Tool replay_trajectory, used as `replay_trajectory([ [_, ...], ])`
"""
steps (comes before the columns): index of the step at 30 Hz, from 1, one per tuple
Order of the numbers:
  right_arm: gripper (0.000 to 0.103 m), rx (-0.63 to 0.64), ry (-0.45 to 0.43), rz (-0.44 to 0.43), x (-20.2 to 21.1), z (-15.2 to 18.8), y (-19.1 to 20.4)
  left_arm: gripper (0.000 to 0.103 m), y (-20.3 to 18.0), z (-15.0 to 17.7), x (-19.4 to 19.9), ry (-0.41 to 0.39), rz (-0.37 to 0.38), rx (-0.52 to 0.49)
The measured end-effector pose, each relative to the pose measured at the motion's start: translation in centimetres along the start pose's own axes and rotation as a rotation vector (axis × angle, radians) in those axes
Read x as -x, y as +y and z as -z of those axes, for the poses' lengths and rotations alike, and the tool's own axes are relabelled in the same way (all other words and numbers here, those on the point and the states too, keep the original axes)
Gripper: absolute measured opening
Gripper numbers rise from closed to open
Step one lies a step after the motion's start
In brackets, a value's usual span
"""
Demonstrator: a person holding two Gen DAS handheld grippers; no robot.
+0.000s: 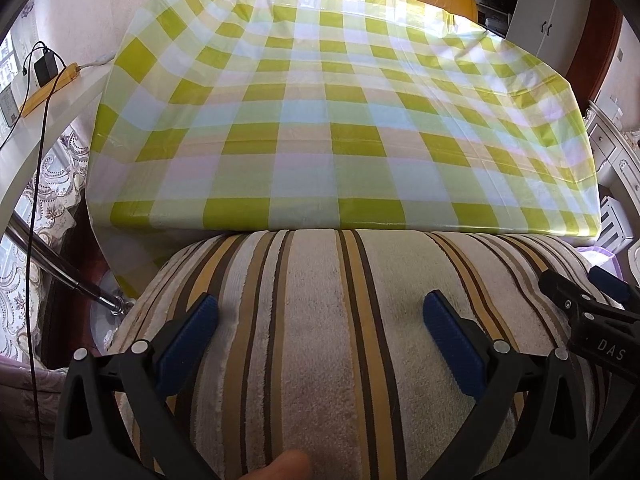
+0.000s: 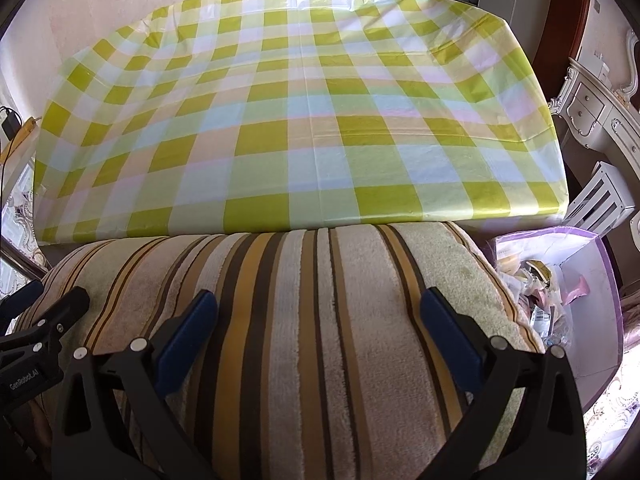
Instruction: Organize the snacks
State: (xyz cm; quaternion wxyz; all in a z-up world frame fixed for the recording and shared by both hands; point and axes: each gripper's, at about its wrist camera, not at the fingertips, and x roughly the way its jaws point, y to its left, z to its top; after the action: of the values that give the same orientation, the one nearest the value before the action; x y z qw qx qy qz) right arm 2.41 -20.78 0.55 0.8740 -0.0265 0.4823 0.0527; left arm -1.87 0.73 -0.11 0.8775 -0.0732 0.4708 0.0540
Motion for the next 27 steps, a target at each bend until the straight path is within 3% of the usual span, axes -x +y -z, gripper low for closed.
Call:
replay_trajectory([
  [27, 0.102, 0.001, 0.001, 0.002, -0.05, -0.05, 0.14, 0.099, 0.19, -0.18, 0.04, -0.007, 0.017, 0.019],
])
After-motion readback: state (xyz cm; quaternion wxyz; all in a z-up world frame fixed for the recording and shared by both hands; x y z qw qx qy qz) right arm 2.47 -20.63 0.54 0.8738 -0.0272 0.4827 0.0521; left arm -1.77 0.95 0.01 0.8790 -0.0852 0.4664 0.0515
